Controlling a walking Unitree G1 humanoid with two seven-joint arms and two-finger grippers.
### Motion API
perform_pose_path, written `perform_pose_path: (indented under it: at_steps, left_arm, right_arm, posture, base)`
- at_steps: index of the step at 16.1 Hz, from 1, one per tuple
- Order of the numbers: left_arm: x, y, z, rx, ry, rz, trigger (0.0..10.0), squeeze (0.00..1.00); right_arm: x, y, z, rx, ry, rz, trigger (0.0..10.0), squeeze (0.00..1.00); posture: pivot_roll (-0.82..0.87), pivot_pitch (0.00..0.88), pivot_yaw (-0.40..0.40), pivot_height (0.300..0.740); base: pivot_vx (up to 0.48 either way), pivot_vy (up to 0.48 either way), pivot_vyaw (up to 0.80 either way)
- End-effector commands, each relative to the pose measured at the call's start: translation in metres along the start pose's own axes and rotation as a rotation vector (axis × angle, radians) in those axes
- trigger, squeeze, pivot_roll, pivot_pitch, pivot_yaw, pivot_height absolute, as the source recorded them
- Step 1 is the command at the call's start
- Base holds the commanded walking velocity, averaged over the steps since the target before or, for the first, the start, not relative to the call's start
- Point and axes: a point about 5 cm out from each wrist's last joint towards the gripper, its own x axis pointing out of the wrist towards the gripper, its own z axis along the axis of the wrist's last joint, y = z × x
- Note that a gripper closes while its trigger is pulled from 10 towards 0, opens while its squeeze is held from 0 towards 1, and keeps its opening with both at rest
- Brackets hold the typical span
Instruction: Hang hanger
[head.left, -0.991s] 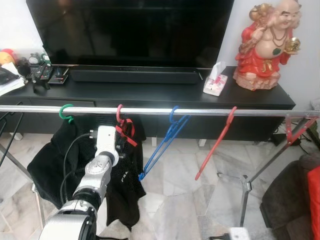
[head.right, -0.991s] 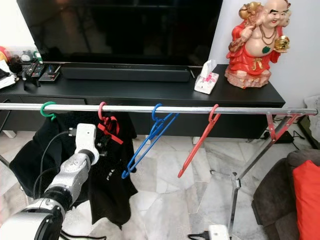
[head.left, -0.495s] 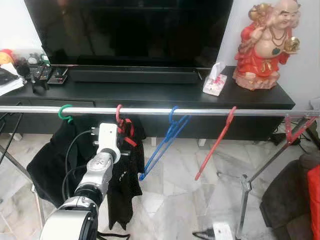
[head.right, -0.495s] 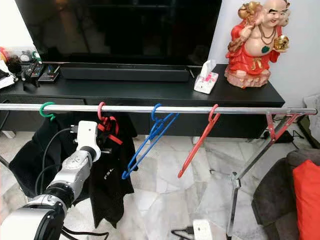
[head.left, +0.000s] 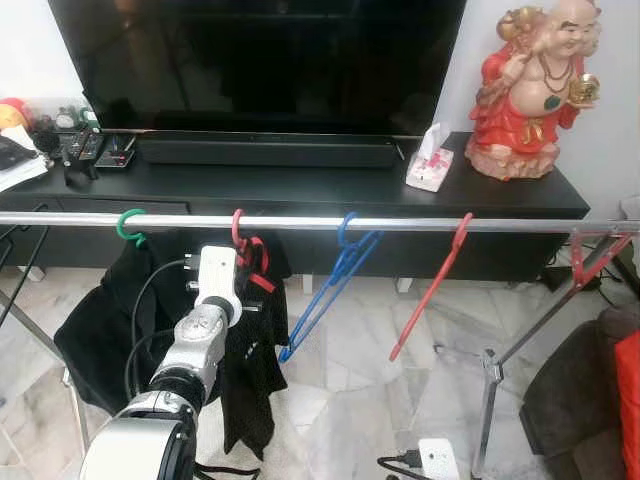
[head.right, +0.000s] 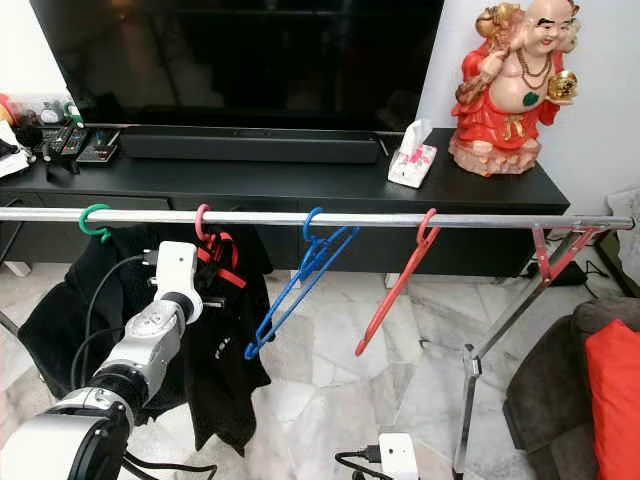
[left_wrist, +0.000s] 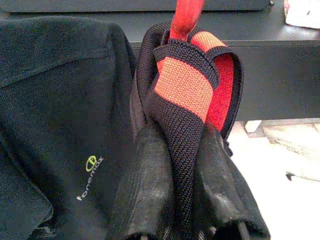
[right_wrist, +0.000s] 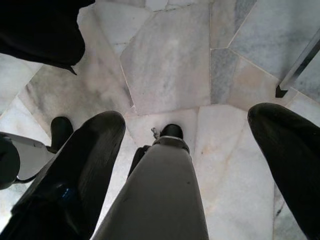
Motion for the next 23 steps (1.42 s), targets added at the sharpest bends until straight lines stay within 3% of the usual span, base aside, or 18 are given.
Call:
perform_pose_path:
  at_steps: [1, 4, 6, 11, 13, 17, 23]
  left_arm:
    - [0.0, -0.002, -0.008, 0.014, 0.056, -0.013, 10.0, 0.0]
    - [-0.001, 0.001, -0.002, -0.016, -0.002, 0.02, 10.0, 0.0]
    - [-0.001, 0.006, 0.012, -0.041, -0.106, 0.043, 10.0, 0.0]
    - [-0.01, 0.011, 0.015, 0.022, -0.182, 0.03, 10.0, 0.0]
    - [-0.019, 0.012, 0.014, 0.068, -0.218, 0.009, 10.0, 0.0]
    - [-0.032, 0.011, 0.006, 0.116, -0.225, -0.023, 10.0, 0.0]
    - [-0.067, 0.015, -0.022, 0.107, -0.183, 0.03, 10.0, 0.0]
  right_arm:
    - [0.0, -0.003, 0.0, -0.005, 0.012, -0.008, 10.0, 0.0]
    - [0.0, -0.001, 0.001, -0.008, 0.011, -0.006, 10.0, 0.0]
    - [0.001, -0.001, 0.002, -0.009, 0.01, -0.007, 10.0, 0.0]
    - [-0.001, -0.004, -0.002, -0.006, 0.014, -0.011, 10.0, 0.0]
    - [-0.004, -0.016, -0.011, -0.004, 0.025, -0.022, 10.0, 0.0]
    - [-0.005, -0.023, -0.012, -0.006, 0.027, -0.028, 10.0, 0.0]
    - [-0.001, 0.0, -0.006, -0.01, 0.017, -0.012, 10.0, 0.0]
  posture:
    - [-0.04, 0.0, -0.024, 0.74]
    - [-0.04, 0.0, -0.025, 0.74]
    - [-0.04, 0.0, -0.025, 0.74]
    - [-0.03, 0.0, -0.025, 0.74]
    - [-0.03, 0.0, -0.027, 0.74]
    - [-0.03, 0.0, -0.026, 0.74]
    - [-0.03, 0.0, -0.025, 0.74]
  base:
    - [0.0, 0.0, 0.0]
    - [0.0, 0.0, 0.0]
    - [0.0, 0.0, 0.0]
    - [0.0, 0.0, 0.0]
    - [0.0, 0.0, 0.0]
    - [0.0, 0.0, 0.0]
    - [0.0, 0.0, 0.0]
